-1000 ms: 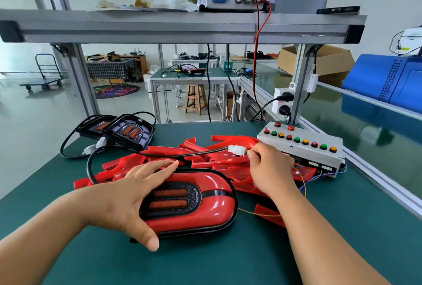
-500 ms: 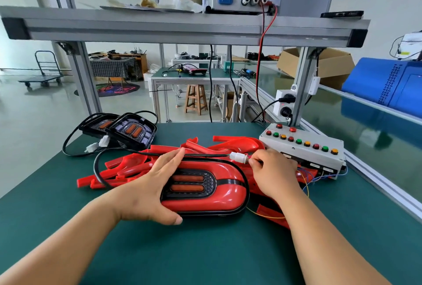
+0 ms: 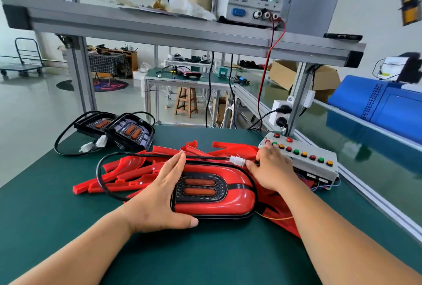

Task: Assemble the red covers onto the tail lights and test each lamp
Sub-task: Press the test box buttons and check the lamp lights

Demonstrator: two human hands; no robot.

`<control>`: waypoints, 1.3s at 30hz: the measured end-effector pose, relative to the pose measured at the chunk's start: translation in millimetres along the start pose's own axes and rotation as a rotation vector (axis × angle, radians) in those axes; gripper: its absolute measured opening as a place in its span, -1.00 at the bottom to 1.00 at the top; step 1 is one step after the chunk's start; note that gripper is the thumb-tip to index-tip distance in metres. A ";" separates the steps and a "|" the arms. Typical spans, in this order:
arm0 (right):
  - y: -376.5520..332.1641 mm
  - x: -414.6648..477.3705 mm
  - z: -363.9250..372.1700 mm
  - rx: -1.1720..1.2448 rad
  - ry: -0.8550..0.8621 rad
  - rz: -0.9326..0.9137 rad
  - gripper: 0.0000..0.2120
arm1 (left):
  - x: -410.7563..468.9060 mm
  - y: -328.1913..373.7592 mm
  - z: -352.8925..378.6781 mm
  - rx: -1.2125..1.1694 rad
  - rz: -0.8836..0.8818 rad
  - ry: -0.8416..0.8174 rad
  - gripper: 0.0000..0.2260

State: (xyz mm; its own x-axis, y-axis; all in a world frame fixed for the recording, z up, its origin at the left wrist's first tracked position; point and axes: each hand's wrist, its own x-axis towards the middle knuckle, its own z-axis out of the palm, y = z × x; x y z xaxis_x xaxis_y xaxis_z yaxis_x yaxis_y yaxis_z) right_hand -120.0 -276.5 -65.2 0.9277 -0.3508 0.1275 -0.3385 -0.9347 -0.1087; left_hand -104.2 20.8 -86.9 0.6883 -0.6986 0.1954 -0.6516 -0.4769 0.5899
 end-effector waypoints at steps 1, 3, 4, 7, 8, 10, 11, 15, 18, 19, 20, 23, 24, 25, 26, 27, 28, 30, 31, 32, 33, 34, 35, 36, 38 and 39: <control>1.9 4.8 -0.7 -0.034 -0.030 0.005 -0.35 | 0.4 -1.0 0.3 -0.004 0.004 -0.001 0.19; 5.5 14.8 -3.7 -0.083 -0.070 0.018 -0.21 | 0.7 -2.1 0.9 -0.010 0.006 -0.002 0.20; 6.7 19.4 -5.4 -0.109 -0.093 0.025 -0.15 | 0.5 -2.4 1.2 -0.012 0.005 -0.003 0.20; 9.5 30.4 -8.6 -0.171 -0.152 0.037 -0.03 | 0.2 -2.6 1.5 -0.018 0.008 -0.002 0.20; 10.7 33.0 -8.8 -0.184 -0.163 0.040 -0.01 | 0.2 -2.7 1.3 -0.018 0.012 -0.001 0.19; 12.9 36.1 -7.8 -0.208 -0.173 0.039 0.00 | 0.4 -2.9 1.0 -0.020 0.019 -0.002 0.19; 13.7 36.9 -6.6 -0.225 -0.172 0.036 0.00 | 0.2 -2.9 0.9 -0.023 0.022 -0.002 0.18; 13.9 36.7 -2.3 -0.277 -0.145 0.022 -0.04 | -0.3 -2.5 0.3 -0.038 0.016 -0.001 0.19; 13.5 35.1 0.2 -0.268 -0.131 0.023 -0.07 | -0.7 -2.0 0.3 -0.038 0.016 0.002 0.19; 13.3 34.5 1.1 -0.265 -0.127 0.025 -0.08 | -0.9 -1.7 0.4 -0.039 0.015 0.003 0.19; 13.0 34.1 2.1 -0.259 -0.123 0.027 -0.09 | -1.2 -1.4 0.6 -0.039 0.013 0.003 0.19; 12.3 33.6 4.3 -0.247 -0.115 0.034 -0.11 | -1.5 -1.0 0.8 -0.034 0.010 0.001 0.19; 12.5 33.7 5.0 -0.247 -0.114 0.034 -0.11 | -1.4 -0.9 0.8 -0.032 0.010 0.001 0.18; 12.8 33.7 5.6 -0.248 -0.112 0.033 -0.11 | -1.3 -0.8 0.7 -0.029 0.011 0.000 0.18; 13.1 33.9 6.2 -0.249 -0.108 0.032 -0.11 | -1.1 -0.8 0.6 -0.026 0.011 -0.002 0.17; 13.6 33.9 6.7 -0.248 -0.104 0.032 -0.11 | -1.0 -0.8 0.4 -0.023 0.010 -0.005 0.16; 13.7 34.2 7.3 -0.245 -0.101 0.035 -0.10 | -0.8 -0.9 0.4 -0.021 0.009 -0.007 0.16; 14.1 34.4 8.0 -0.239 -0.097 0.046 -0.10 | -0.6 -1.2 0.3 -0.022 0.010 -0.010 0.16; 14.5 34.5 8.0 -0.236 -0.097 0.052 -0.09 | -0.4 -1.4 0.4 -0.025 0.009 -0.011 0.16; 14.9 34.5 7.8 -0.231 -0.100 0.059 -0.08 | -0.2 -1.6 0.5 -0.027 0.009 -0.013 0.16; 15.5 34.4 7.4 -0.225 -0.104 0.065 -0.07 | 0.0 -1.8 0.5 -0.027 0.008 -0.014 0.16; 16.3 34.1 7.0 -0.221 -0.109 0.068 -0.06 | 0.1 -1.9 0.6 -0.025 0.008 -0.015 0.16; 17.1 34.1 6.5 -0.221 -0.113 0.068 -0.06 | 0.2 -2.1 0.7 -0.021 0.011 -0.014 0.16; 17.9 34.0 6.3 -0.227 -0.117 0.066 -0.06 | 0.3 -2.4 0.8 -0.015 0.014 -0.014 0.16; 18.7 33.7 5.9 -0.243 -0.119 0.056 -0.07 | 0.4 -2.7 0.8 -0.006 0.020 -0.011 0.16; 18.8 33.5 5.8 -0.248 -0.117 0.049 -0.08 | 0.6 -2.8 0.8 -0.006 0.019 -0.009 0.16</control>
State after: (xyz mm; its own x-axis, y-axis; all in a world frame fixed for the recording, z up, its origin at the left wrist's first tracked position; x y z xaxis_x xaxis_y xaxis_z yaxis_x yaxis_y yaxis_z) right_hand -94.3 -305.5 -68.7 0.9162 -0.4005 0.0113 -0.3983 -0.9073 0.1349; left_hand -102.3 21.2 -89.1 0.6727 -0.7124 0.1998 -0.6627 -0.4601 0.5909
